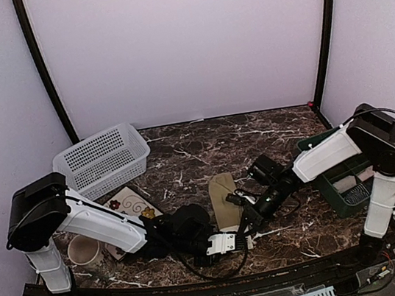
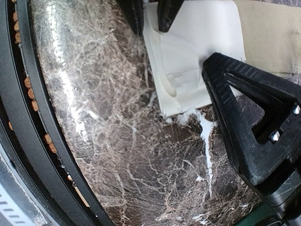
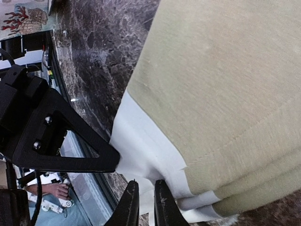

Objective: Roll the underwear
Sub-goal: Pick up the underwear from the center of the board, then roll the underwear at the center of the board.

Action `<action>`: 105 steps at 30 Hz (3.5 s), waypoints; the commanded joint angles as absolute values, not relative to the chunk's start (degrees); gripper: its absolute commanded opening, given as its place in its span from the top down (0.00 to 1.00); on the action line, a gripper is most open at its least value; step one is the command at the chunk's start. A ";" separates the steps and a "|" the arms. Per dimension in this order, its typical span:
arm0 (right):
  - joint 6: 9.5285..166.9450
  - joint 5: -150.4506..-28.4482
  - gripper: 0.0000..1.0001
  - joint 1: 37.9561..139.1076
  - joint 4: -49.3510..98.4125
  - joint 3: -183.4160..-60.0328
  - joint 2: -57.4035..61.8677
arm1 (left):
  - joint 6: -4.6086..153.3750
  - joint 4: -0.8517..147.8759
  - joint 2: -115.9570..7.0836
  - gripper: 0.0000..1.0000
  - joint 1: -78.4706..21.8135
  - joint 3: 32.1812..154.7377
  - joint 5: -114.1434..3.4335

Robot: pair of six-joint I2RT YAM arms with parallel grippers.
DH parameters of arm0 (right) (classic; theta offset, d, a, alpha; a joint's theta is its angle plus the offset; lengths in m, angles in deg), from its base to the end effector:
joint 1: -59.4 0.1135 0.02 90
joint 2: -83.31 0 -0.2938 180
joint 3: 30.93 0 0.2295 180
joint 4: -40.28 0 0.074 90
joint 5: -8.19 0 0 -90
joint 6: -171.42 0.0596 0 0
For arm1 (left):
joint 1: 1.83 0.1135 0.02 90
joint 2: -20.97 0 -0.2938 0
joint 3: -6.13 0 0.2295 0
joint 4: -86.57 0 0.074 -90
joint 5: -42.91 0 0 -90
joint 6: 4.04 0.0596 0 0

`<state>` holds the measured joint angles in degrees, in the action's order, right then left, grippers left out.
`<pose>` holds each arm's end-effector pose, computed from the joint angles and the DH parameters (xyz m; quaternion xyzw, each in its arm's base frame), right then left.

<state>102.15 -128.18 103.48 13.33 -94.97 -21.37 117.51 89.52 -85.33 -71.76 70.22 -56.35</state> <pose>0.1945 0.2484 0.1418 0.2574 -0.8676 -0.4218 0.0562 0.1198 -0.3558 0.1572 0.7192 0.5432 -0.2093 0.3794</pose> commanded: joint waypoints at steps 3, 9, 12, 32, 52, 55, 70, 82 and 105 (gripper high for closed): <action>100.49 -119.13 0.81 102.11 15.35 -92.80 -13.17 | 114.33 84.70 -84.68 0.91 -70.29 71.30 -60.28; 99.76 -117.58 0.77 100.80 17.08 -92.10 -5.90 | 113.51 82.68 -84.16 0.98 -68.79 73.64 -62.78; 99.65 -117.45 0.76 100.23 16.92 -91.75 -4.13 | 113.49 81.15 -84.02 1.00 -68.18 74.87 -64.70; 101.04 -110.94 0.62 99.48 26.17 -79.90 12.44 | 101.08 79.57 -89.33 1.00 -56.57 84.57 -72.35; 106.59 -122.57 0.74 99.66 36.69 -84.94 -5.91 | 95.39 80.88 -92.12 1.00 -53.12 84.70 -70.23; 106.61 -124.38 0.76 99.82 36.88 -86.74 -9.19 | 94.91 80.81 -92.56 1.00 -52.86 84.91 -70.20; 102.89 -122.10 0.81 100.01 32.10 -92.30 -23.12 | 100.75 85.59 -85.63 0.68 -52.63 79.84 -68.63; 103.14 -121.09 0.83 100.03 29.61 -93.06 -25.12 | 125.78 83.90 -81.78 0.50 -58.09 74.61 -68.28; 99.68 -121.41 0.83 100.10 28.33 -96.91 -26.32 | 121.74 70.37 -89.38 1.00 -58.17 80.98 -73.13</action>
<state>101.17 -124.24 99.74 29.33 -96.39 -24.80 126.98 80.42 -89.92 -58.43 80.21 -66.10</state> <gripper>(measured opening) 0.163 0.060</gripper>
